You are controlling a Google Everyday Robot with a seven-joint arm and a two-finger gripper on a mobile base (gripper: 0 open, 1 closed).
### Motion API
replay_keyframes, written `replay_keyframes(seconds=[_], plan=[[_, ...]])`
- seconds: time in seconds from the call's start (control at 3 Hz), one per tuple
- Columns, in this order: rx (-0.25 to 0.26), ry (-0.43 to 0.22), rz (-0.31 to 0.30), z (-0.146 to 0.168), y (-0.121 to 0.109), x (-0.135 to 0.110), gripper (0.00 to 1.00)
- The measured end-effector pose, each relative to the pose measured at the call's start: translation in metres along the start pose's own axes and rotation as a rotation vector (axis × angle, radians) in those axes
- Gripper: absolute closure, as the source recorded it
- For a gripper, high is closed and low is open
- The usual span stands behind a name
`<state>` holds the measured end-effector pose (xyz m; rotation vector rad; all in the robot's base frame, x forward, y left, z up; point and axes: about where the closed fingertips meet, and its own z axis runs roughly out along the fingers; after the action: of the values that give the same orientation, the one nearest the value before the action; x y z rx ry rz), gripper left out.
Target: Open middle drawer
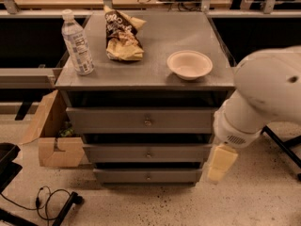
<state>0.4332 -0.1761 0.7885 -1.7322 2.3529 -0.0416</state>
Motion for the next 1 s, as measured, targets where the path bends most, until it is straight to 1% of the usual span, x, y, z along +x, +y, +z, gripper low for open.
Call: replay_keyframes(seconds=[0.33,0.67,1.0], plan=[[-0.007,0.017,0.016,0.050,0.002,-0.008,0.00],[-0.010,0.022,0.015,0.054,0.002,-0.010,0.00],[-0.034,0.057,-0.007,0.095,-0.001,-0.018,0.00]])
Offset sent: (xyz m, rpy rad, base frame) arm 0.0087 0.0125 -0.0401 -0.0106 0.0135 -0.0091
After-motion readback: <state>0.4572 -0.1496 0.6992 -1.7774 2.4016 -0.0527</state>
